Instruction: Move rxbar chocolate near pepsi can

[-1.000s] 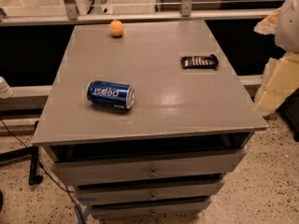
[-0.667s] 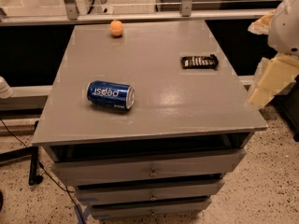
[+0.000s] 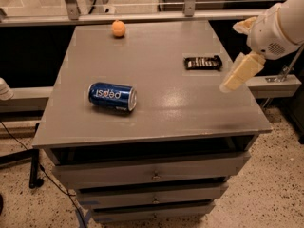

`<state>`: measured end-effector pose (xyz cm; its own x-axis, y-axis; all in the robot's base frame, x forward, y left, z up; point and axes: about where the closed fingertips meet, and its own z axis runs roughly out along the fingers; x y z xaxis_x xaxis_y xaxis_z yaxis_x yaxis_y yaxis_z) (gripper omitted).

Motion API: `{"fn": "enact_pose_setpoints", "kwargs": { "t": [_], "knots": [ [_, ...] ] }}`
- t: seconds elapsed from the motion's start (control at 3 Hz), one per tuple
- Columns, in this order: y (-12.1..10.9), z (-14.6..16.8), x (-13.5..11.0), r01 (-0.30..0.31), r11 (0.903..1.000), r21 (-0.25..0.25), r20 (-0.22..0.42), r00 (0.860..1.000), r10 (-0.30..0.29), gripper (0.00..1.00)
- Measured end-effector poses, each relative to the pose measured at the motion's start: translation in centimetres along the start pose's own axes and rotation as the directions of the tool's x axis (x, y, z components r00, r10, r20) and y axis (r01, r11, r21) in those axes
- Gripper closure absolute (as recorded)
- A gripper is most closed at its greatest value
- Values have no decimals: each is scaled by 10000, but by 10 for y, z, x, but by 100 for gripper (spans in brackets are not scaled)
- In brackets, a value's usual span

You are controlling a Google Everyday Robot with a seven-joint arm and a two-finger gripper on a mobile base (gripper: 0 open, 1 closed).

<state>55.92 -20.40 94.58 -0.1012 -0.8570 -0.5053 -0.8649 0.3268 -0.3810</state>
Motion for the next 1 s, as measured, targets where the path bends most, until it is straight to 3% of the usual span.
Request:
{"fn": "enact_pose_setpoints", "kwargs": {
  "t": [0.33, 0.67, 1.0],
  "knots": [
    [-37, 55, 8, -868, 9961, 162, 1048, 9909, 847, 0],
    [-69, 98, 20, -1928, 9810, 214, 1801, 9659, 1859, 0],
    [-95, 131, 35, -2958, 9551, 177, 2261, 9317, 2843, 0]
  ]
}}
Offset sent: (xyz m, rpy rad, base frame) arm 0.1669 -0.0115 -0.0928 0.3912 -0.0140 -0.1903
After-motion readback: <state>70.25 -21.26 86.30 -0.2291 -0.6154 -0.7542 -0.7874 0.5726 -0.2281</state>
